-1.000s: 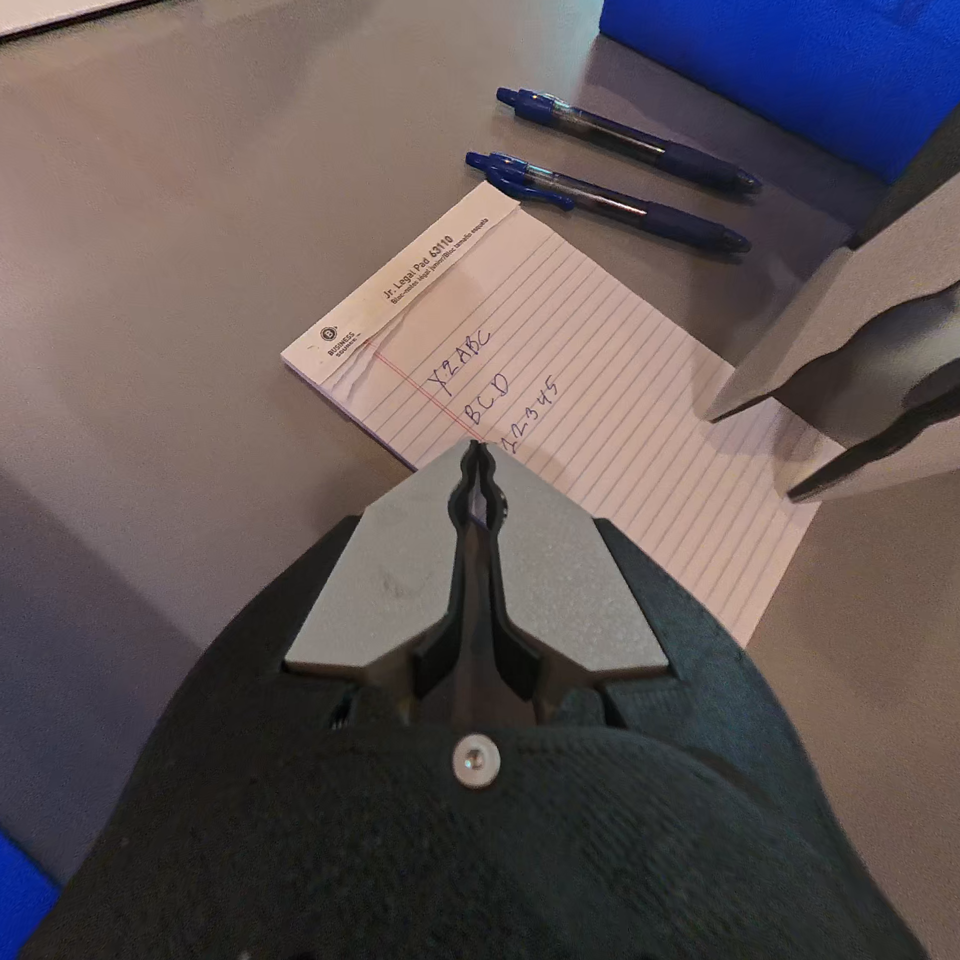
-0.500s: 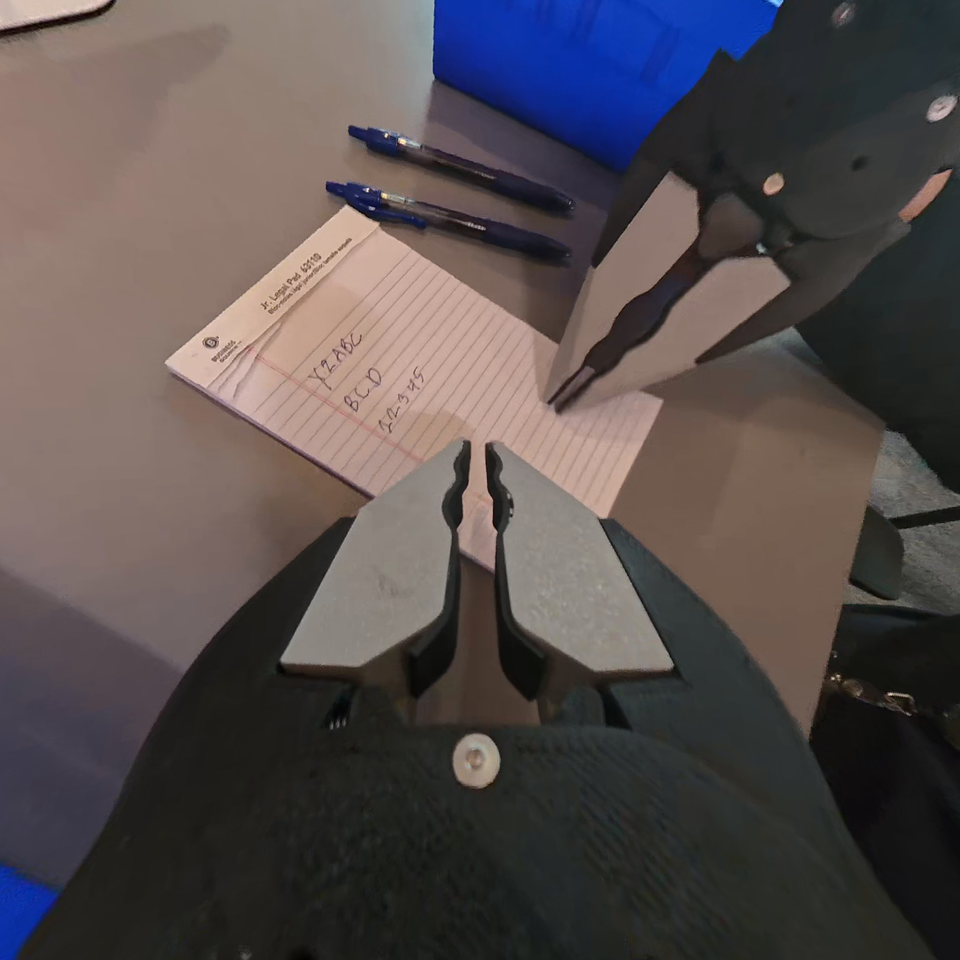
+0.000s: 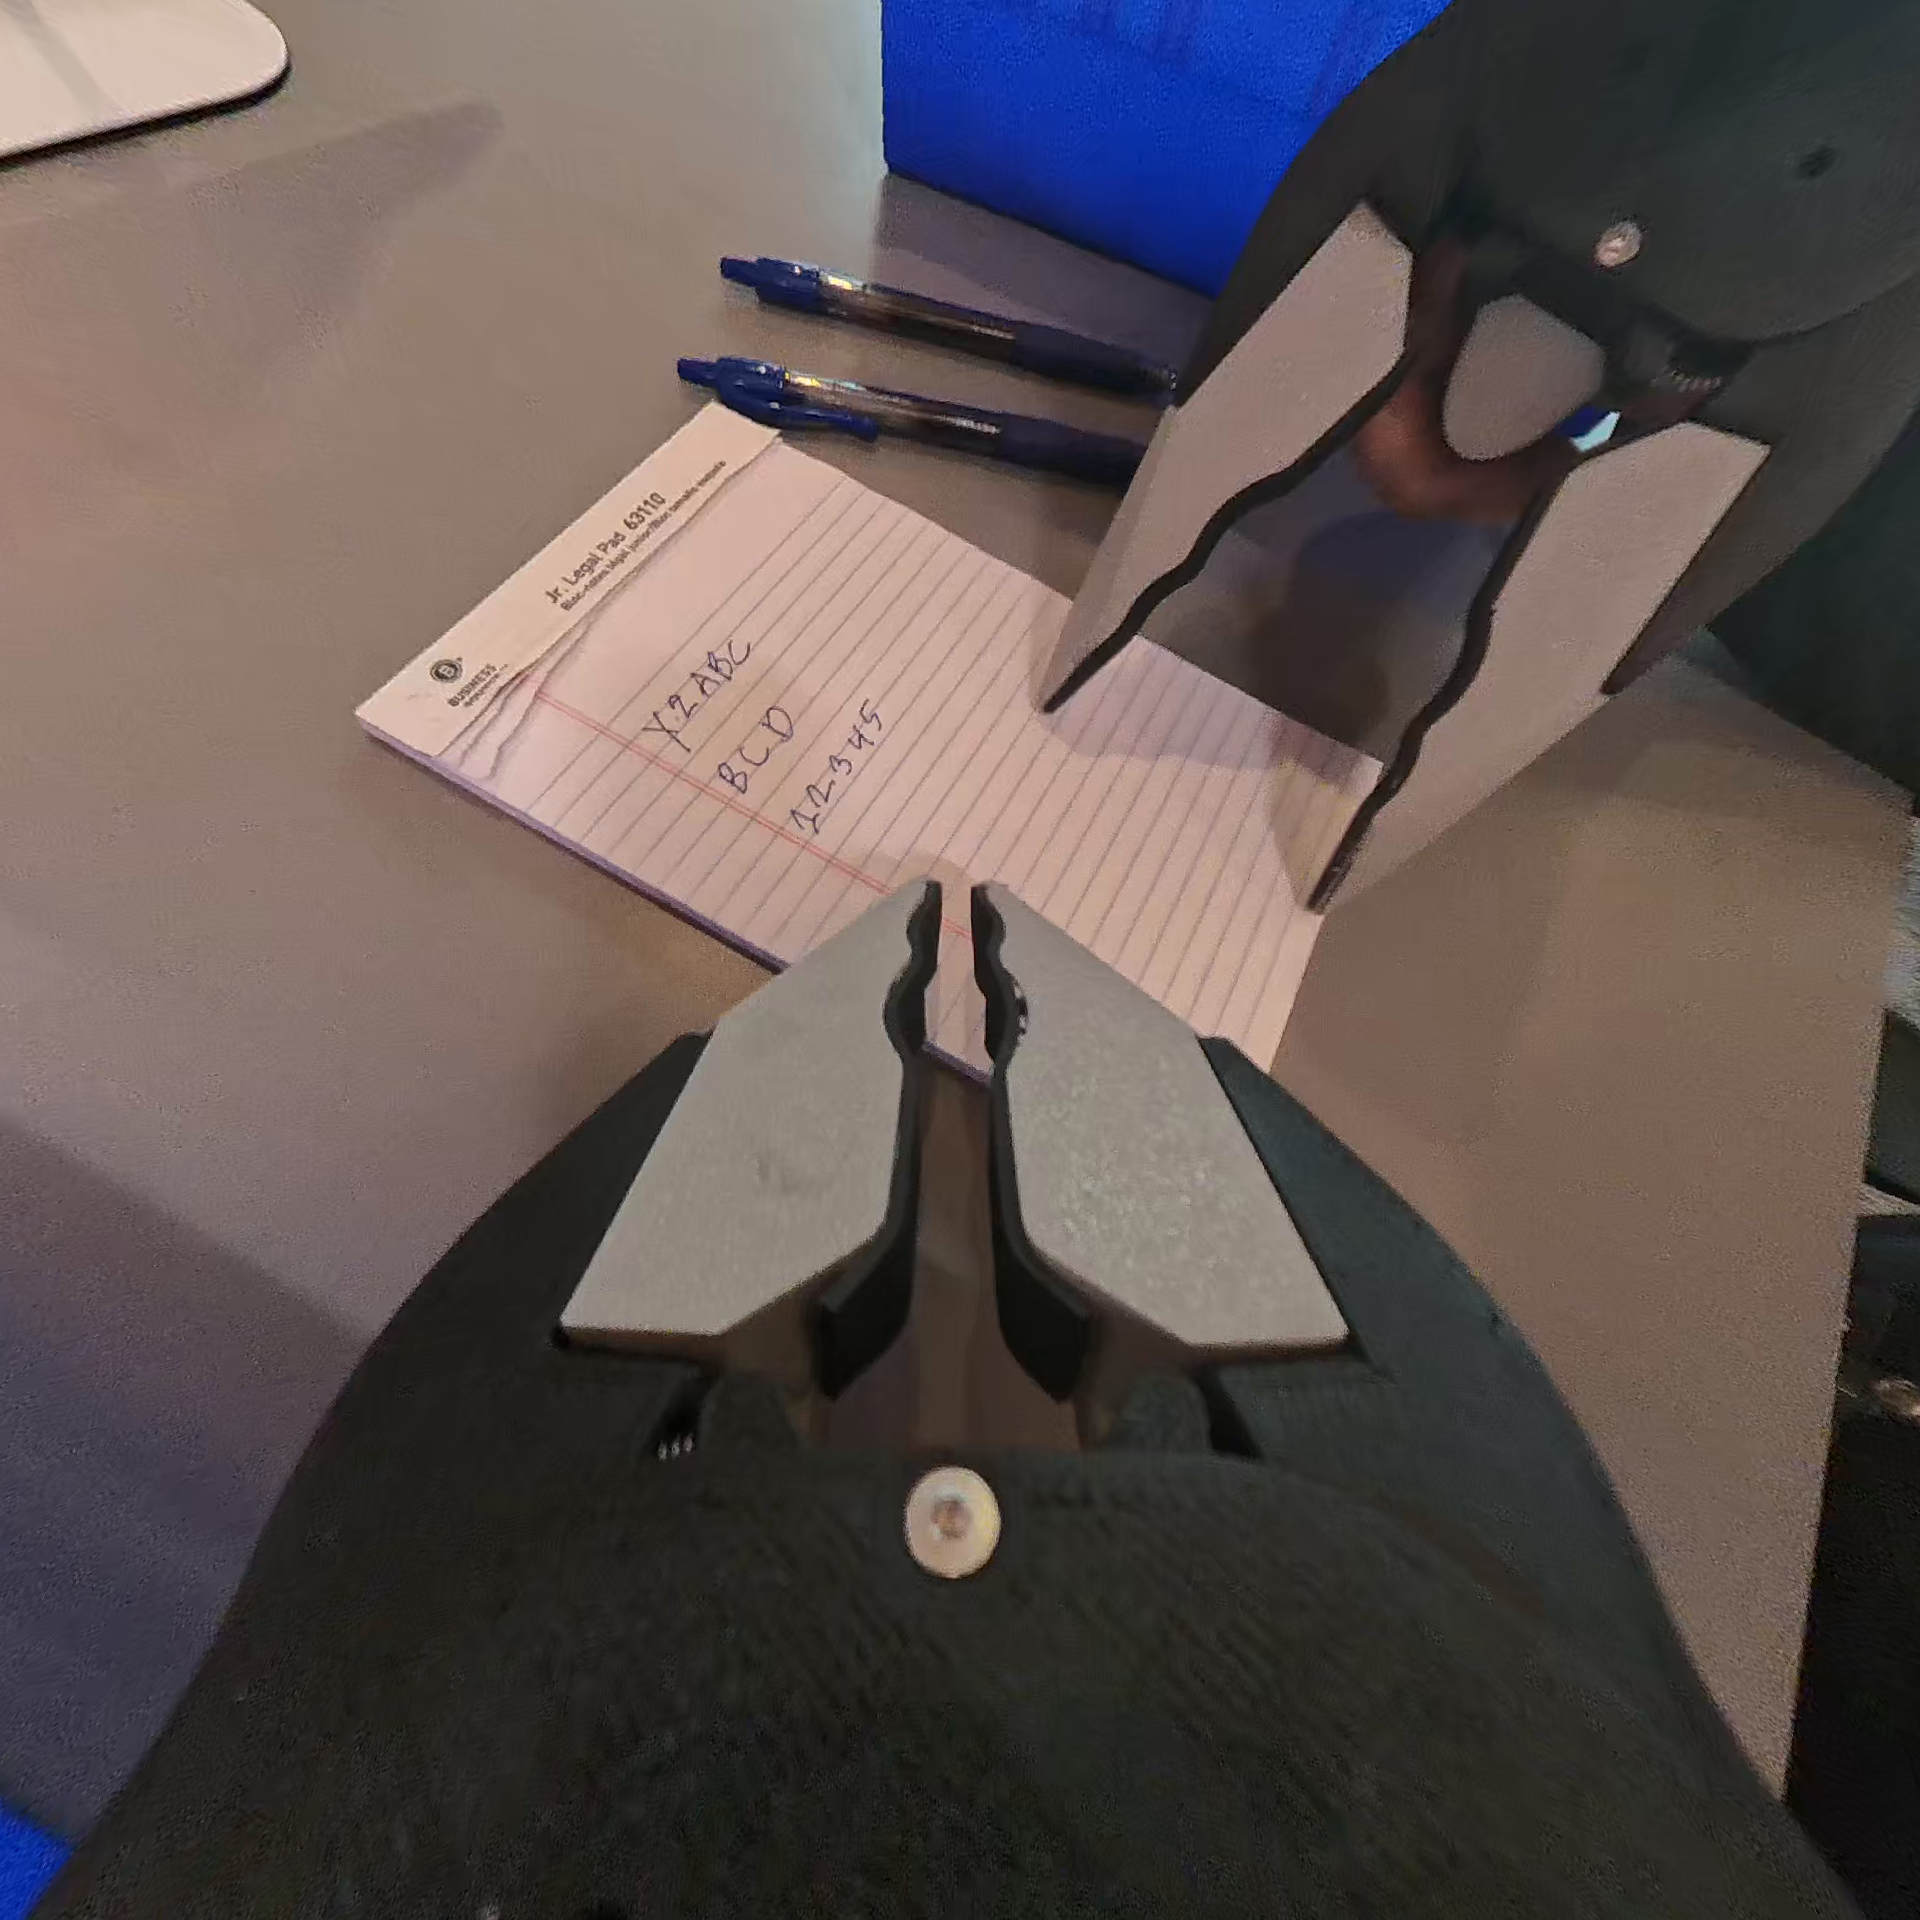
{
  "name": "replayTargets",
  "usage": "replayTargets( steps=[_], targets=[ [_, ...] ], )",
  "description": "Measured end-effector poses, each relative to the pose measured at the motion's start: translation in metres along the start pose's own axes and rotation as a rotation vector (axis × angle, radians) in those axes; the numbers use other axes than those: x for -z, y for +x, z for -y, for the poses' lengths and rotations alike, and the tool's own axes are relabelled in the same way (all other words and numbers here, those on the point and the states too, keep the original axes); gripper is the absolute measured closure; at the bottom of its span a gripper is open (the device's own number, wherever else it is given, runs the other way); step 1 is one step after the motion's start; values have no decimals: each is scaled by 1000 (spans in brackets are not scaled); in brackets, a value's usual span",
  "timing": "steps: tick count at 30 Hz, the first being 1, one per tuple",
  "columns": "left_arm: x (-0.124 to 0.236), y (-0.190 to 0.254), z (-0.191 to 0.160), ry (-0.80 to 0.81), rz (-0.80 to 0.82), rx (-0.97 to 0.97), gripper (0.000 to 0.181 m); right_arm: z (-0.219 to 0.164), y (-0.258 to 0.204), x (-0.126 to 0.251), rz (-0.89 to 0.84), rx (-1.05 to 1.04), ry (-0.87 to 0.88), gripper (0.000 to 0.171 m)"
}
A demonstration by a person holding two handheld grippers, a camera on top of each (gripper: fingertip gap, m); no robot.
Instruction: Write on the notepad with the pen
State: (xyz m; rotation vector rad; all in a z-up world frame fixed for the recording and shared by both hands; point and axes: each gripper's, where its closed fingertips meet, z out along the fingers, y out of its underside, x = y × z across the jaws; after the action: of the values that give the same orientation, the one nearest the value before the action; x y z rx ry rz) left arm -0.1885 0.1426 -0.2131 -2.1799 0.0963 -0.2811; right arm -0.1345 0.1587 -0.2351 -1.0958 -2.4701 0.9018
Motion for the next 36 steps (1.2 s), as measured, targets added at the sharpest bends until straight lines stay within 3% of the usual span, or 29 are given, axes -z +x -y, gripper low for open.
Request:
replayTargets(
  steps=[3,6,9,16,19,22,25,30,36],
  targets=[
    [-3,-1,-6,-34,5,9,177,0,0,1,-1,19,0,124],
    [-4,0,-7,-39,11,-3,177,2,4,0,-27,44,11,166],
    [-3,0,-6,-32,12,-1,178,2,5,0,-28,42,5,171],
    [3,24,5,41,-143,2,176,2,4,1,-11,17,13,171],
    [4,16,7,49,-47,-72,176,2,-11,4,88,13,25,171],
    [7,14,11,81,-22,-90,178,4,-28,6,140,68,23,136],
    [4,12,8,66,-31,-57,177,4,-35,4,121,142,-2,127],
    [1,12,3,33,-21,-70,176,4,-33,-1,108,133,-13,124],
    [-2,11,0,12,-15,-74,176,2,-27,0,65,150,-23,135]
  ],
)
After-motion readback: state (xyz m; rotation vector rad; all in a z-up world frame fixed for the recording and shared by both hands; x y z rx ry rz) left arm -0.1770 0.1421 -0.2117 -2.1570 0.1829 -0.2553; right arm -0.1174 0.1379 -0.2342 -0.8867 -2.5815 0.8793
